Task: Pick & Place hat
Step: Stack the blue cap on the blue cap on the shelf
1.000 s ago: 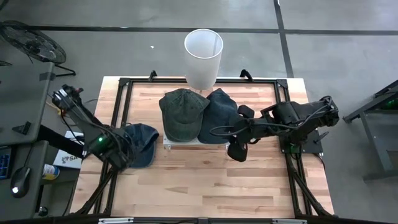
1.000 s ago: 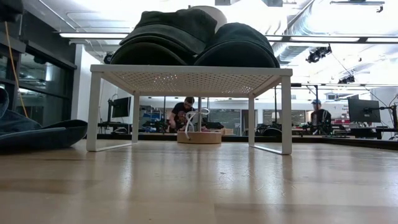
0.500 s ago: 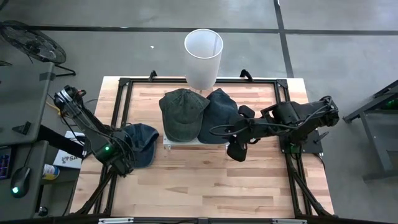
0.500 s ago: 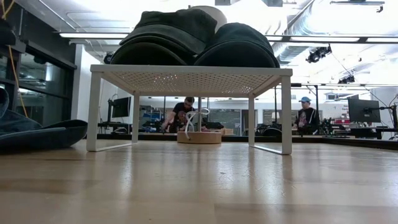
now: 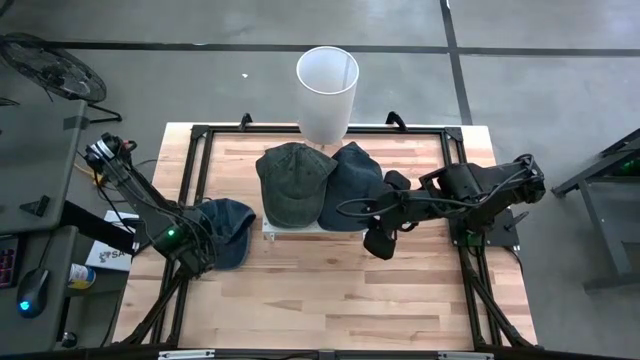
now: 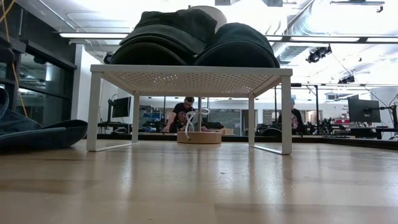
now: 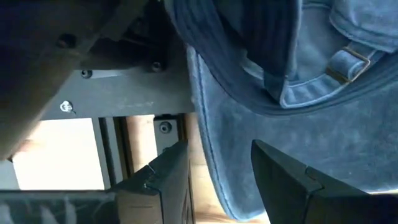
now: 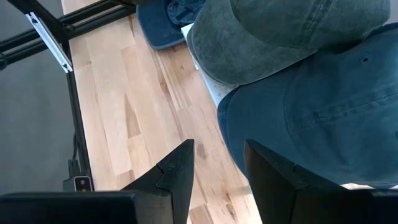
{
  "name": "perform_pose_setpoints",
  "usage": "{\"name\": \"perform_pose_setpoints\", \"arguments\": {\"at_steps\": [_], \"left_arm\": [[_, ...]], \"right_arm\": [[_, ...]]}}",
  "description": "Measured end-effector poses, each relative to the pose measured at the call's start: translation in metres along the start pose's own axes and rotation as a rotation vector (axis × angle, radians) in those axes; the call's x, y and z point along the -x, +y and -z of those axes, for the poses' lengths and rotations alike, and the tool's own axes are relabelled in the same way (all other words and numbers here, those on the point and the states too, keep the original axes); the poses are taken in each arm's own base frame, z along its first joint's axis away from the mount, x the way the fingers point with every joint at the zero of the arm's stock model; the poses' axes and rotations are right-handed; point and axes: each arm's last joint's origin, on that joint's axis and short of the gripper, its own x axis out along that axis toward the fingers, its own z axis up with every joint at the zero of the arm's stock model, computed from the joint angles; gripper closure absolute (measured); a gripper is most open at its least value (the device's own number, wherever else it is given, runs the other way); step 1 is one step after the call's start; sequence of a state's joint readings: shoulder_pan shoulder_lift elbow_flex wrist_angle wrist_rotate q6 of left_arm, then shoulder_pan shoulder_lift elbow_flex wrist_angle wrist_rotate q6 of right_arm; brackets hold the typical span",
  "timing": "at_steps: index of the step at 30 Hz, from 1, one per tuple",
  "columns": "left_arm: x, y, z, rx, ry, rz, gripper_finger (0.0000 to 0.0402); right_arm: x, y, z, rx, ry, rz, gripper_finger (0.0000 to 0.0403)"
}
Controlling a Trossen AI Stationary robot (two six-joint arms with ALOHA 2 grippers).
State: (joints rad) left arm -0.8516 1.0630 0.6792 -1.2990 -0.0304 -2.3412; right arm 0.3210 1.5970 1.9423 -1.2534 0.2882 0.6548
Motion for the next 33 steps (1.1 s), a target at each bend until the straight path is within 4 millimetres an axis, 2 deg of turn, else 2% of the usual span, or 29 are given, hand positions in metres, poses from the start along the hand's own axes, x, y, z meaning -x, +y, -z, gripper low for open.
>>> {"name": "perform_pose_setpoints", "arguments": {"at_steps": [10, 19, 33], "left_arm": [[-0.001, -0.005, 0.006, -0.031, 0.059, 0.033, 0.0232], [-0.006, -0.010, 0.011, -0.033, 0.034, 0.004, 0.0235], [-0.008, -0.014, 0.015, -0.083, 0.062, 0.013, 0.0365]], "right_arm": [[0.000, 0.000, 0.000, -0.008, -0.012, 0.014, 0.0269], [0.000, 0.000, -0.001, -0.028, -0.020, 0.013, 0.0269], [0.000, 0.000, -0.001, -0.029, -0.019, 0.010, 0.0269]]}}
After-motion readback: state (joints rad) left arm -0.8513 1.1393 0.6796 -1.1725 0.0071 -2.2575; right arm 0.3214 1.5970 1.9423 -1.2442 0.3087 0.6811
